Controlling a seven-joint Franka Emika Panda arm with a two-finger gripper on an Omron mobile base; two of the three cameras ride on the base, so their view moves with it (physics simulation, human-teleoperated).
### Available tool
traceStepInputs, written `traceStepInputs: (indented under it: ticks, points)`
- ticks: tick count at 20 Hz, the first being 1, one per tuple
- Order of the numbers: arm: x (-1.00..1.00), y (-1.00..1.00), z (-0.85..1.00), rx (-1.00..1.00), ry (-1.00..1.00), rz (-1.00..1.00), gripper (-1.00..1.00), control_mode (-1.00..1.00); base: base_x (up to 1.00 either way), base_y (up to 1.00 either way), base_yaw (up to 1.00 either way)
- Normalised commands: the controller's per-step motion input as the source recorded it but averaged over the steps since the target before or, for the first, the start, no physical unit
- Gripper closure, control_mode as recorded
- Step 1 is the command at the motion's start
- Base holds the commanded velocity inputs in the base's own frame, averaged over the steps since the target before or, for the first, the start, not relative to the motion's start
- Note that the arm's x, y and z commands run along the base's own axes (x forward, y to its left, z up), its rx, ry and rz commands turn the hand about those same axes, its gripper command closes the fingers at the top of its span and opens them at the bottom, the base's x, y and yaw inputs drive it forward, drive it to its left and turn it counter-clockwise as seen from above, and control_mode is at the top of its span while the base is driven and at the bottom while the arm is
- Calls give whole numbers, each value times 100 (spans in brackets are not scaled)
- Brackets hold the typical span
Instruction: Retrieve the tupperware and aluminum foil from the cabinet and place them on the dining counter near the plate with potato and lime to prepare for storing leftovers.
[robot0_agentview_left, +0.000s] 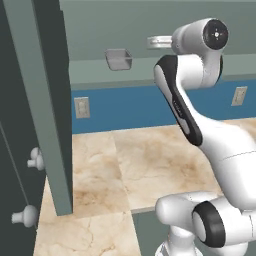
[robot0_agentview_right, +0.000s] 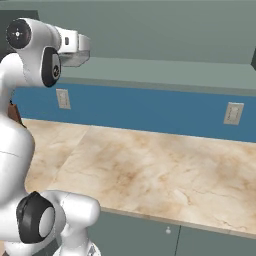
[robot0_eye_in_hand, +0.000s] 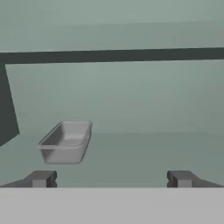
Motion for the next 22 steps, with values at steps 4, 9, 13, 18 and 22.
traceStepInputs:
  ticks: [4, 9, 13, 18, 22]
  points:
    - [68, 8, -17, 0, 15, 0, -100, -100, 0, 0, 0]
    - [70, 4, -15, 0, 13, 0, -100, -100, 0, 0, 0]
    - [66, 20, -7, 0, 10, 0, -100, -100, 0, 0, 0]
    - [62, 29, -15, 0, 8, 0, -100, -100, 0, 0, 0]
    - [55, 14, -26, 0, 0, 0, -100, -100, 0, 0, 0]
